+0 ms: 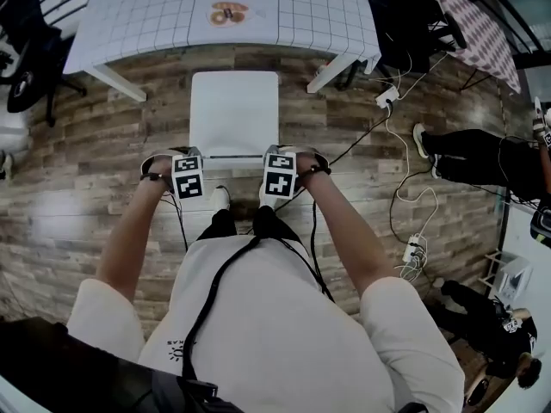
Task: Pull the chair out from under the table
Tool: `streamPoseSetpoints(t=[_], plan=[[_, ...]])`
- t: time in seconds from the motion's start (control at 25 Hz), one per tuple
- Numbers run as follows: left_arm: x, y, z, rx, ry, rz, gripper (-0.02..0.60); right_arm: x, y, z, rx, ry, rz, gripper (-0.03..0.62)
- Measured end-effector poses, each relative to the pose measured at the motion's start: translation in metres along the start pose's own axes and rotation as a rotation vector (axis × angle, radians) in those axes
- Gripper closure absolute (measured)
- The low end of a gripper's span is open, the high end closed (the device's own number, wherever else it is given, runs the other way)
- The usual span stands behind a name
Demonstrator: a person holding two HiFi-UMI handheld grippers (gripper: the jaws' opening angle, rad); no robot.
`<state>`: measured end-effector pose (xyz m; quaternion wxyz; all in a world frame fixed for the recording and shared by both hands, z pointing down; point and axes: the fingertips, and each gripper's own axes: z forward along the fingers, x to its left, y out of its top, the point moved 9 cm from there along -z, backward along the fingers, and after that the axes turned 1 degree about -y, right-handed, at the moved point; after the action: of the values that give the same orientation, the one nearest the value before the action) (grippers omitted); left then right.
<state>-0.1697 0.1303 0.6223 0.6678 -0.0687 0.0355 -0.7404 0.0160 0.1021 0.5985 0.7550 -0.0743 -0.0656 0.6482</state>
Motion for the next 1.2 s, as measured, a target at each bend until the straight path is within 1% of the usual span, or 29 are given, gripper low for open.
streamPoseSetpoints(t=[0.28,0.6,0.92,1.04,1.12,1.2], plan=[[-0.05,0.003,0.003,-0.007,-0.014,-0.014,0.495,0.049,-0.001,0.0,0.005,0.024,-0.004,0.505],[-0.089,0.006,0.006,0.0,-0.024,-0.013,0.494,0.085,-0.001,0.0,0.015,0.038,-0.014,0.504],[-0.106,0.008,0.008,-0.003,-0.045,-0.026,0.489,0.101,-0.002,0.001,0.018,0.058,-0.02,0.5],[-0.108,0.01,0.007,0.014,-0.034,0.022,0.483,0.103,-0.003,-0.003,0.014,0.05,-0.042,0.499],[-0.11,0.012,-0.001,-0.007,-0.023,0.053,0.466,0.105,-0.003,-0.012,-0.008,0.065,-0.038,0.491],[-0.111,0.011,-0.014,-0.053,-0.029,0.041,0.463,0.104,0.0,-0.028,-0.061,0.107,0.006,0.47]])
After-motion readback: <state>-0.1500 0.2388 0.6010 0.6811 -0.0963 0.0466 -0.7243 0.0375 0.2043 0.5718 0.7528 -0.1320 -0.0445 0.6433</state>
